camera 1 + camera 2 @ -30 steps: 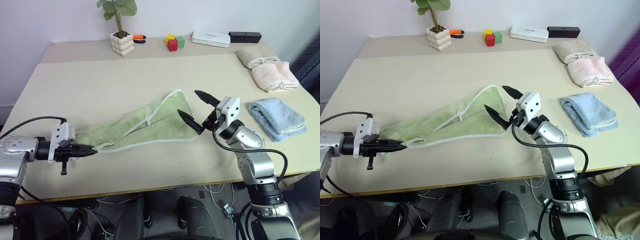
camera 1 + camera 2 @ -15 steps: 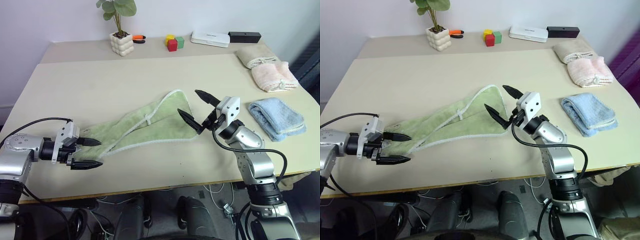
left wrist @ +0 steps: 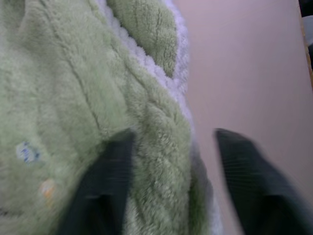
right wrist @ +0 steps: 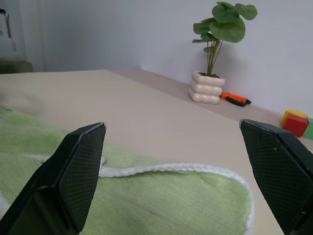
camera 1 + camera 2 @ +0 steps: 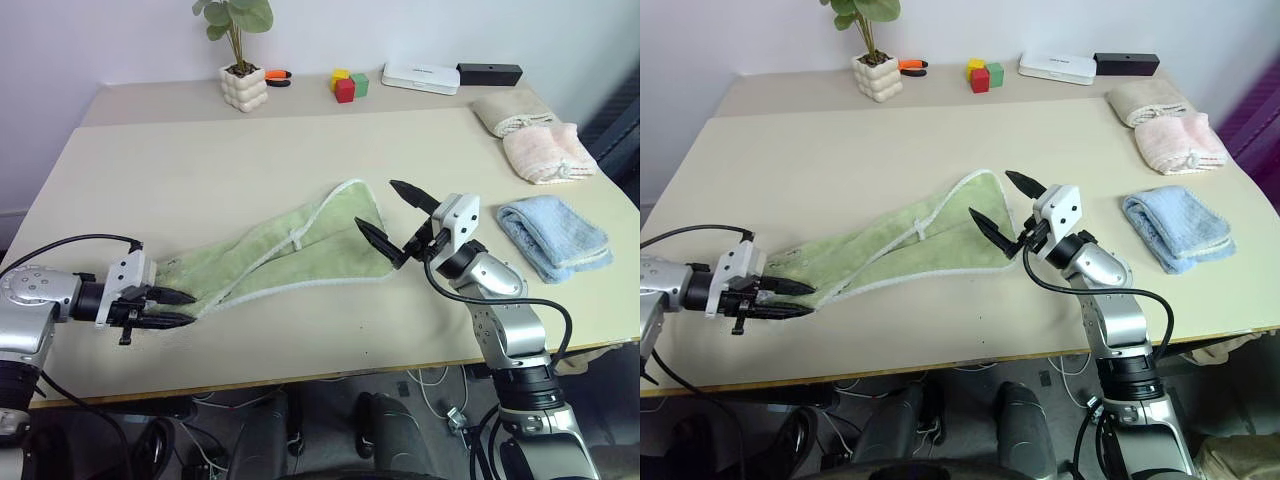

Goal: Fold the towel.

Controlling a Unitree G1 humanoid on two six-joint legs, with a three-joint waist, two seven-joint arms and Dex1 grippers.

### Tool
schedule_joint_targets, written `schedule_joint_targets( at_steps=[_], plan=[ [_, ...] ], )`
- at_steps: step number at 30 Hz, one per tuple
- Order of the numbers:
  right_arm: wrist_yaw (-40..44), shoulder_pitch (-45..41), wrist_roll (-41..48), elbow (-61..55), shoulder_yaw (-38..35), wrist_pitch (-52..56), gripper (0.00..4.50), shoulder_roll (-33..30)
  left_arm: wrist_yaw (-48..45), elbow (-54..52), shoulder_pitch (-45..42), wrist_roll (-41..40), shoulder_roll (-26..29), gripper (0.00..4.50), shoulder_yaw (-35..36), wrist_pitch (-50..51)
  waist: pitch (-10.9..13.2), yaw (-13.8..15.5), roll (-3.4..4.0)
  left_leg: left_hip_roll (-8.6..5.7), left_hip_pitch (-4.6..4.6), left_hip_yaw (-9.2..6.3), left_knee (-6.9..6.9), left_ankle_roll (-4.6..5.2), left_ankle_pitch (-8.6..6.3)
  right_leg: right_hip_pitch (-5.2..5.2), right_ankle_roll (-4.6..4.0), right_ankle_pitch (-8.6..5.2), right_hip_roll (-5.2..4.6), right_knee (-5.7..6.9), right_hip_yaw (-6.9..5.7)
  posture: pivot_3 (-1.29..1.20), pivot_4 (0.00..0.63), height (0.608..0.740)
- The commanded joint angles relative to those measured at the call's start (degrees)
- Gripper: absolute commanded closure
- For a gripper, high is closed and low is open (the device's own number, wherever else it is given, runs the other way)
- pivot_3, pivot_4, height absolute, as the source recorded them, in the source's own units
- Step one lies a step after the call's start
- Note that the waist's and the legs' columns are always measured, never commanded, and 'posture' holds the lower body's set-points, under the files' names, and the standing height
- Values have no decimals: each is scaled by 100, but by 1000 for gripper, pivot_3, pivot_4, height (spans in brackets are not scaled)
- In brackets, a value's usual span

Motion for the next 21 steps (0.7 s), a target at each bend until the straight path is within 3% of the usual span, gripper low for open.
schedule_joint_targets(
  at_steps=[1,11,21],
  plan=[
    [2,-49,13,-90,-10,-132,0,46,-68,-2,12,-38,108,4346,114,-41,0,0,0,0,0,0,0,0,0,0,0,0,0,0,0,0,150,740],
    [-7,-46,3,-98,-14,-129,0,53,-205,169,-149,-141,91,4435,162,4,0,0,0,0,0,1,0,0,1,2,1,1,1,1,0,0,150,740],
    [-8,-23,-26,-67,-2,-151,0,68,-85,1171,-1323,-934,-61,4435,956,802,-4,-26,-6,-1,4,-1,1,10,16,9,19,10,6,7,0,0,150,740]
  ],
)
